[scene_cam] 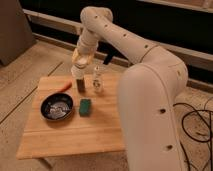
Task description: Place the ceramic cup over the eraser
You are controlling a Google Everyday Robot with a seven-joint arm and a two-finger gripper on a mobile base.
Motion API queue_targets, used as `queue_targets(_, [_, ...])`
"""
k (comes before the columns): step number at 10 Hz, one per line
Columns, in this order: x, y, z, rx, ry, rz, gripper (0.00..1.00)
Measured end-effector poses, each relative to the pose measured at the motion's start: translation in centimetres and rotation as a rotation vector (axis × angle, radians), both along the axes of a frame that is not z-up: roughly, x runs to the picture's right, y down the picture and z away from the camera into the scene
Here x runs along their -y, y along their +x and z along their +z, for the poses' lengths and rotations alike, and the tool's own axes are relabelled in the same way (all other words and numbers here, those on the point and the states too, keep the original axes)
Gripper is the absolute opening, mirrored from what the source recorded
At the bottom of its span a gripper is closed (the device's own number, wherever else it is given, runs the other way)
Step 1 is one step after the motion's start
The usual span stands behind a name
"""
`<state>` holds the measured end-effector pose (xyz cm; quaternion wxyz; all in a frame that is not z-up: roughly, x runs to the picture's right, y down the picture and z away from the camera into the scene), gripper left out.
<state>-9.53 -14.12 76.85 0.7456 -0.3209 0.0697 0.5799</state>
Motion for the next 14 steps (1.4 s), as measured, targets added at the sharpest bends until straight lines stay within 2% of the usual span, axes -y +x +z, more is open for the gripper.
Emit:
queue_targets(2, [0.3, 1.3, 0.3, -0.045, -0.002, -0.020, 0.00])
queue_targets(7, [0.3, 1.2, 0.4, -0.048, -0.004, -0.022, 0.00])
queue_targets(8, [0.3, 1.2, 0.5, -0.054, -0.006, -0.038, 0.00])
queue_targets(11, [-0.3, -1.2, 1.7, -0.060, -0.031, -0.149, 0.00])
queue_targets(14, [-0.1, -2.3, 2.5, -0.081, -0.050, -0.209, 0.00])
